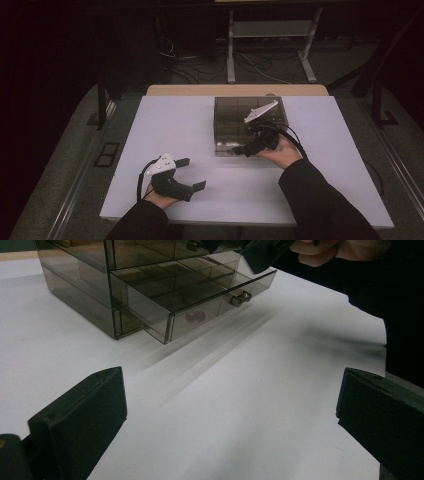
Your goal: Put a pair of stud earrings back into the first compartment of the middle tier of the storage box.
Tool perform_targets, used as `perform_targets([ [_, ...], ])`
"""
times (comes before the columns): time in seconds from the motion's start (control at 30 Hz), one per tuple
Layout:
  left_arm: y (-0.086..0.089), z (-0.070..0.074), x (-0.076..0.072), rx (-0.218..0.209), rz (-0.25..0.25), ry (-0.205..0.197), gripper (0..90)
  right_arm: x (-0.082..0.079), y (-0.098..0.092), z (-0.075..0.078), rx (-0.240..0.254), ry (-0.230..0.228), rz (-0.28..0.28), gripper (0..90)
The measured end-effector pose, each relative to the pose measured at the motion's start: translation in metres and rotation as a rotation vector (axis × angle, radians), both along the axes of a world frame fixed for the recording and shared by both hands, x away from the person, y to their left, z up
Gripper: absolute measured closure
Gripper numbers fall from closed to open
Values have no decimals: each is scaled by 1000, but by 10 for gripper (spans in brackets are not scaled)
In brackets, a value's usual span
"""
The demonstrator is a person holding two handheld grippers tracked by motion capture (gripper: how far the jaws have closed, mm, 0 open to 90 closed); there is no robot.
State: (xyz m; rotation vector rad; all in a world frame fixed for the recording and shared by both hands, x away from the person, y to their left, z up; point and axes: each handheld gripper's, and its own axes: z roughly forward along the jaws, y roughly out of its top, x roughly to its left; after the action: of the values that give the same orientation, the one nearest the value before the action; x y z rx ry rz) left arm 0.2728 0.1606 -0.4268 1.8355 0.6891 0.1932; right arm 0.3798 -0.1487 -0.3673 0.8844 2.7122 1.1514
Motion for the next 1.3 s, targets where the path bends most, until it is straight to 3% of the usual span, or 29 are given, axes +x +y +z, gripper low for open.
perform_targets([
  [0.03,0,0,0,0,0,-1,0,-2,-3,1,5,0,-6,98],
  [0.07,0,0,0,2,-1,0,0,-5,-6,1,7,-3,-12,11],
  [0.1,-1,0,0,3,-1,1,0,-7,-9,1,1,-1,-24,4],
  [0.57,-1,0,0,-3,4,2,0,-33,-52,5,43,-12,-89,2],
  [1.3,2,0,1,-4,18,4,0,-77,-105,-14,114,-36,-212,3],
])
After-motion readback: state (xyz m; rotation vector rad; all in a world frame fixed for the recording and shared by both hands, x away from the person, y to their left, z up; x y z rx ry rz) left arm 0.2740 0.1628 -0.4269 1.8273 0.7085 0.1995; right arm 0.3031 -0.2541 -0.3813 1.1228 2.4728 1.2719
